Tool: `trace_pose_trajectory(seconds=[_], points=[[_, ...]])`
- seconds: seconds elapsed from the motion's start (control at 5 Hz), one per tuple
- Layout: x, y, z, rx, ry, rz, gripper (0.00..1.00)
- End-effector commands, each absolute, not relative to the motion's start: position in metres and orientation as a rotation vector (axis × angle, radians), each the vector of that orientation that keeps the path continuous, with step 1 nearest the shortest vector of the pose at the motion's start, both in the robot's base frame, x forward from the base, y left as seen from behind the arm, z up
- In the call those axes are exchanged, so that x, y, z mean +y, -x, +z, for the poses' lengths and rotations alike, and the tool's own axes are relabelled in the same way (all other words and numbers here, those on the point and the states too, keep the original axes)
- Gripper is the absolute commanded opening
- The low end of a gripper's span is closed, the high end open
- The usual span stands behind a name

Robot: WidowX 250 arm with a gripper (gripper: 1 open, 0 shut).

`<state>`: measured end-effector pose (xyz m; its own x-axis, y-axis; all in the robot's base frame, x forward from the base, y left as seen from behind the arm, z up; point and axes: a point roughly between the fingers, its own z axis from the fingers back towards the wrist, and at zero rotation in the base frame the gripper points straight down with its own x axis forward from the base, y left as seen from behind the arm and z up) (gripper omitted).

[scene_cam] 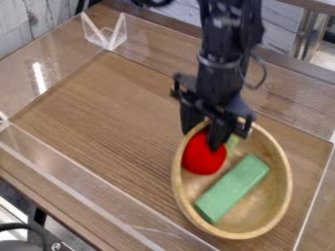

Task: Move the red fruit to the left

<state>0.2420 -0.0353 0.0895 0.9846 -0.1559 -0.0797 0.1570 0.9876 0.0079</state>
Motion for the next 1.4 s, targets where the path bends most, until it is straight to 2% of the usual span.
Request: trace_pose_trajectory(seconds=[0.0, 0.2, 0.4, 0.8, 1.0, 1.2], points=[[-0.018, -0.253, 0.127, -0.015, -0.013, -0.125, 0.00], [-0.028, -0.245, 0.110, -0.009, -0.002, -0.171, 1.00], [-0.036, -0.238, 0.094, -0.002, 0.004, -0.217, 1.00], [-0.050, -0.232, 0.050, 0.010, 0.006, -0.228, 1.00], [-0.050, -0.235, 0.045, 0.014, 0.007, -0.232, 0.00], [-0.051, -0.239, 0.044, 0.016, 0.010, -0.233, 0.00]])
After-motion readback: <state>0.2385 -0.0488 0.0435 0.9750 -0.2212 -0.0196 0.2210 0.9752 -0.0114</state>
